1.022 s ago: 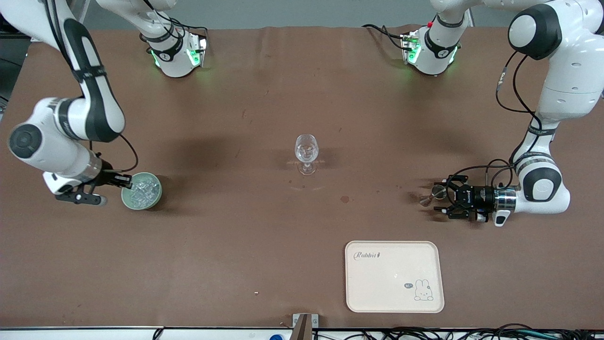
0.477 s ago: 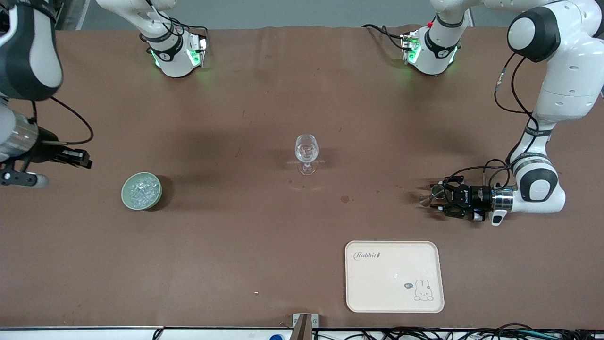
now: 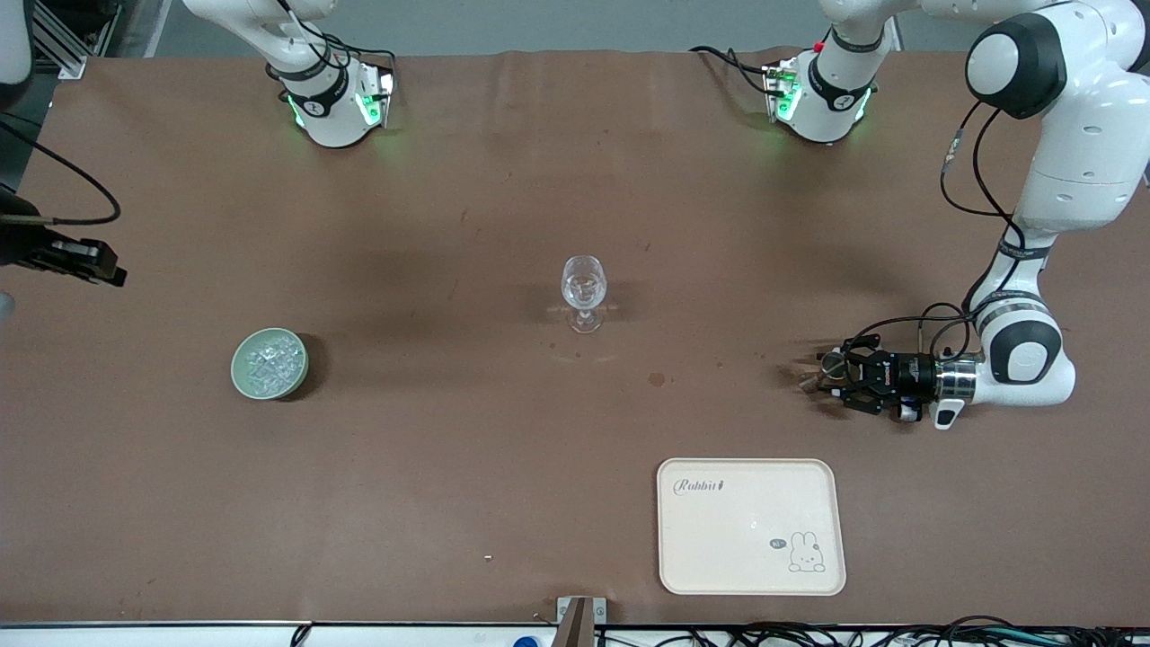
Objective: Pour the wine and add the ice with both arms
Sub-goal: 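Lift the ice with the right gripper while the left gripper lifts the jigger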
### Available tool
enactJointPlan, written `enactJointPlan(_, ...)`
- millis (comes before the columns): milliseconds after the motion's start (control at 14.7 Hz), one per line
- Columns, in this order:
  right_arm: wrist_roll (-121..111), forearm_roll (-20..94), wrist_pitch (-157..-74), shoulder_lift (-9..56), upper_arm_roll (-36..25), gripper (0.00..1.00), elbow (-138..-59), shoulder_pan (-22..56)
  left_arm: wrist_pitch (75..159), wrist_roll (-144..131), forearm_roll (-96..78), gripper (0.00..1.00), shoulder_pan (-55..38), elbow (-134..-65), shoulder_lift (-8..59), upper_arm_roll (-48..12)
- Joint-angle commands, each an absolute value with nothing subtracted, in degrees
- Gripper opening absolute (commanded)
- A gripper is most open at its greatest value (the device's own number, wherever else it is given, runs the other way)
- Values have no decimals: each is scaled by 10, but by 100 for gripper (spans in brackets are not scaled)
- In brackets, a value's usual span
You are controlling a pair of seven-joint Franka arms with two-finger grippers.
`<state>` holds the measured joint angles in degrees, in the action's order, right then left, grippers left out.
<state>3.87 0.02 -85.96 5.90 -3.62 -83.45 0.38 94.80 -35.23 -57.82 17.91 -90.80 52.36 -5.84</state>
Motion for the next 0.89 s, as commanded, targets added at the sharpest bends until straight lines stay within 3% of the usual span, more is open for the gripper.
enactJointPlan(0, 40, 8, -841, 21, -34, 3, -843, 5, 940, -343, -592, 47, 179, -907, 526, -58)
enactJointPlan(681, 37, 8, -825, -7, -35, 3, -860, 5, 939, -336, -592, 27, 179, -904, 528, -58)
enactJointPlan(817, 37, 8, -825, -7, -35, 3, -860, 4, 938, -343, -588, 9, 178, -901, 524, -59)
